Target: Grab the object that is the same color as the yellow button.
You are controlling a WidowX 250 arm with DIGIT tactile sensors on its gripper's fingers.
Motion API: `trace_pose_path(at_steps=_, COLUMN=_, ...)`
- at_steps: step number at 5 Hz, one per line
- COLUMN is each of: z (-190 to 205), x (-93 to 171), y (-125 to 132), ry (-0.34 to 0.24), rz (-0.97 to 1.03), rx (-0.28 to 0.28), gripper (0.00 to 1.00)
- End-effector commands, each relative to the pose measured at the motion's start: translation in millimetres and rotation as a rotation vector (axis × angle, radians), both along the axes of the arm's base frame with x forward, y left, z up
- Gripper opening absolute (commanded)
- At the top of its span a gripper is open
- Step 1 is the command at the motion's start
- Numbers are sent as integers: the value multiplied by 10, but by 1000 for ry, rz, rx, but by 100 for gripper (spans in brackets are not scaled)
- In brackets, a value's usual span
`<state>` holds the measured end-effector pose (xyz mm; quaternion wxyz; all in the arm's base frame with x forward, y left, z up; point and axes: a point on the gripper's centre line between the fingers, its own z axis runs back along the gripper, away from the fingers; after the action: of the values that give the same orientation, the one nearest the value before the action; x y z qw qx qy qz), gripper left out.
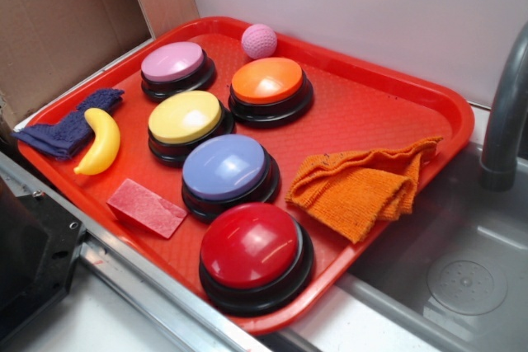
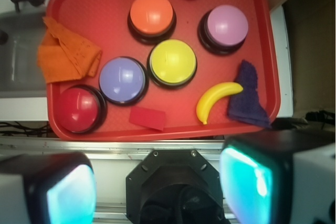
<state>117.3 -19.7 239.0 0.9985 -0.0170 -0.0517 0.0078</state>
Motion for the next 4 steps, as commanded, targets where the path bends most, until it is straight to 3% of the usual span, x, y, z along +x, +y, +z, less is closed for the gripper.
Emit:
trace_pose_path(at_steps=1, z=-430, x=220, y=236, ry=-67, rz=486, rx=-39, gripper=100)
trace_pose_path(at_steps=2, z=-756, x=308, y=452, ry=-135, rz=735, rx=3, gripper=100)
trace_pose_path(at_steps=3, z=-1050, x=384, y=647, ry=-146, rz=985, rx=9, gripper=100)
trace_pose_path(at_steps=4, z=-1319, x=438, y=829, ry=-206, rz=1232, rx=3, gripper=100)
